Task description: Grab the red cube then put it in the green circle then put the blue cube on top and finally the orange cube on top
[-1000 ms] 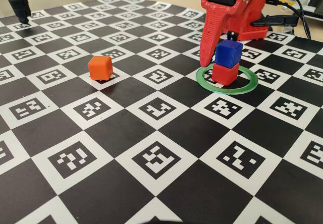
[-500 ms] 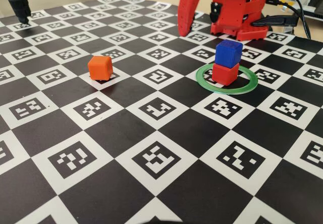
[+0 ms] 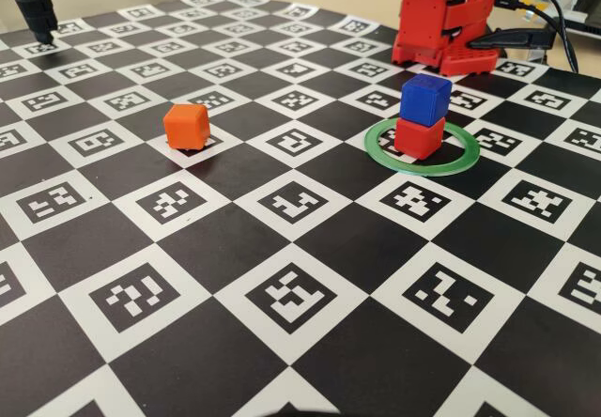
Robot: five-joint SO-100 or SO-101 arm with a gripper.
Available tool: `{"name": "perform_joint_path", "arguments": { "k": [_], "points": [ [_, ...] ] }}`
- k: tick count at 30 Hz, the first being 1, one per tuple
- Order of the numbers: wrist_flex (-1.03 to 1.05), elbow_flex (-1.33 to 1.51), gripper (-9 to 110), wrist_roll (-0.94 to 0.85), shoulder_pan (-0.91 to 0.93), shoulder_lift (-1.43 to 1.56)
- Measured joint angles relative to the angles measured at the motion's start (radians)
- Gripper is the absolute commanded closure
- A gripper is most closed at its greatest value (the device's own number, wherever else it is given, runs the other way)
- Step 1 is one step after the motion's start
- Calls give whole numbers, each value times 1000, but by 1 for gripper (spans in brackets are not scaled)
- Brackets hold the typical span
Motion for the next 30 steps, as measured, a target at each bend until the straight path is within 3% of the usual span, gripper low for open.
{"name": "perform_joint_path", "arguments": {
  "k": [15,30],
  "points": [
    [-15,-337,55,-87,123,-370],
    [-201,-236,55,-126,193,-446]
  ]
}}
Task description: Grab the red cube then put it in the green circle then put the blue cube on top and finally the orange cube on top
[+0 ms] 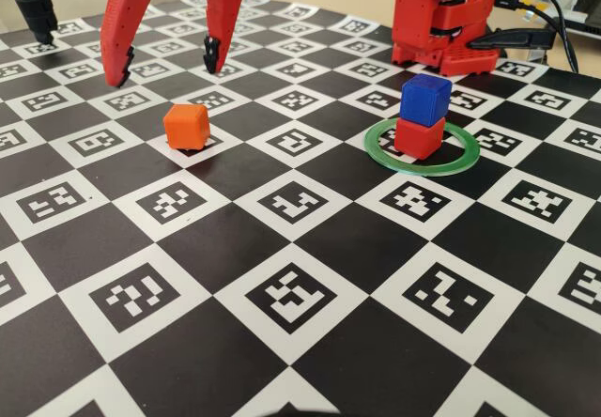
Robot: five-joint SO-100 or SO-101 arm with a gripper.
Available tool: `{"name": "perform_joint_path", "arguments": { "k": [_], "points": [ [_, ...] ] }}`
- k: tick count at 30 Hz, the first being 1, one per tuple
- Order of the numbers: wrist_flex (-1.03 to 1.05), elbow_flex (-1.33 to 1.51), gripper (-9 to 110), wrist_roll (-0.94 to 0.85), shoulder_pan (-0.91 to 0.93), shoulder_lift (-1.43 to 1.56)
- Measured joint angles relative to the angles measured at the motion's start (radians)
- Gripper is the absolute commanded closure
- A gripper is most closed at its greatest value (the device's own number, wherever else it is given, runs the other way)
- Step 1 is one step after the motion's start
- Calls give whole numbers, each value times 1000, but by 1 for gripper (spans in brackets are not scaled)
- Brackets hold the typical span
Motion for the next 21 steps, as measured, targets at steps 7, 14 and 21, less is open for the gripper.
{"name": "perform_joint_path", "arguments": {
  "k": [7,14,21],
  "points": [
    [-101,123,55,-2,0,0],
    [-179,192,55,-2,3,0],
    [-222,212,55,-2,14,0]
  ]
}}
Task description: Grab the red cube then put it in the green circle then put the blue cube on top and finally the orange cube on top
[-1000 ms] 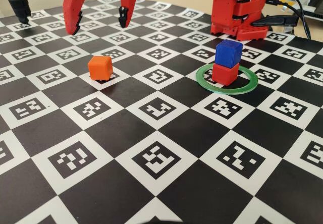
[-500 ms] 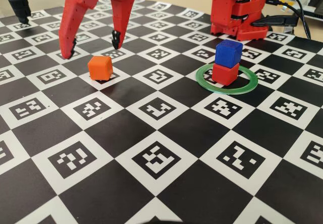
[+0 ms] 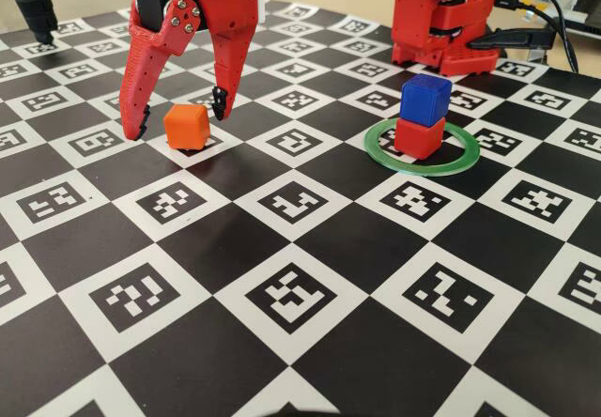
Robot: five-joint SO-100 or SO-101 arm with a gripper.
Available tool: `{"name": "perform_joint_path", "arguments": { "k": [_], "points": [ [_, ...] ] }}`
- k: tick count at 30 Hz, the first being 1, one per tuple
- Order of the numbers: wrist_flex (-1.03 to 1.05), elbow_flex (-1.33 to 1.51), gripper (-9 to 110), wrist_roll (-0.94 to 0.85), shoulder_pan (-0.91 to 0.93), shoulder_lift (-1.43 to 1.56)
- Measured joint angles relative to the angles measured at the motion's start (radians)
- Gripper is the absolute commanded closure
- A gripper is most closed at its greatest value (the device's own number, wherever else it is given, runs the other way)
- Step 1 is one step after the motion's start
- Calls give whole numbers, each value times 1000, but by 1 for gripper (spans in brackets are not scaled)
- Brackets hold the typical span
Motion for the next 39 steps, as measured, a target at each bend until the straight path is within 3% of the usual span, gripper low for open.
{"name": "perform_joint_path", "arguments": {
  "k": [23,39],
  "points": [
    [-18,18,55,5,8,-29],
    [-18,18,56,164,8,-29]
  ]
}}
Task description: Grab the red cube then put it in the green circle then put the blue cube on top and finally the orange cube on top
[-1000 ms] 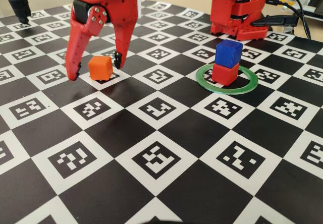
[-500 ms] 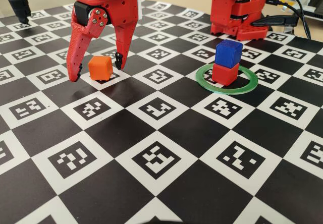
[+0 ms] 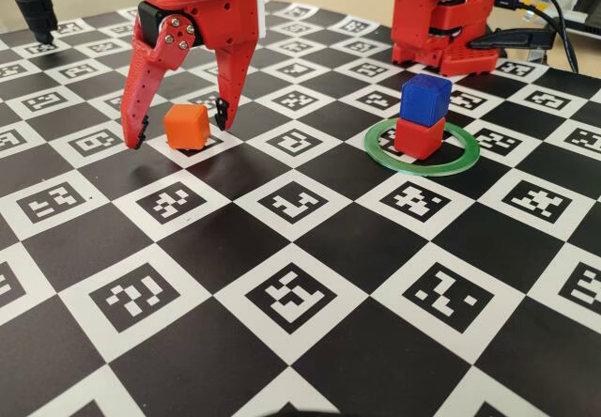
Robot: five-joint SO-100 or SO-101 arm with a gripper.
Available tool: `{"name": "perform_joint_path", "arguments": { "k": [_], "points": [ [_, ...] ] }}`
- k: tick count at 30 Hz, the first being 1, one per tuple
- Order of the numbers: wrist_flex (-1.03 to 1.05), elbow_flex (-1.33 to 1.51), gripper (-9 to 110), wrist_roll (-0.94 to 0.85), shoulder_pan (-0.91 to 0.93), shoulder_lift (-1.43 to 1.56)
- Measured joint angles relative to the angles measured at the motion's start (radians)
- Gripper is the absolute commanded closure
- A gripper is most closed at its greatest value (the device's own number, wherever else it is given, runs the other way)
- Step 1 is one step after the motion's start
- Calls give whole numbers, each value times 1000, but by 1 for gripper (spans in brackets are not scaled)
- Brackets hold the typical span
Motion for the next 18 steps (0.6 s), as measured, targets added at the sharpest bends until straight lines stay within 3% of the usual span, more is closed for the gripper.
{"name": "perform_joint_path", "arguments": {
  "k": [18],
  "points": [
    [63,-37,56,265,-29,-21]
  ]
}}
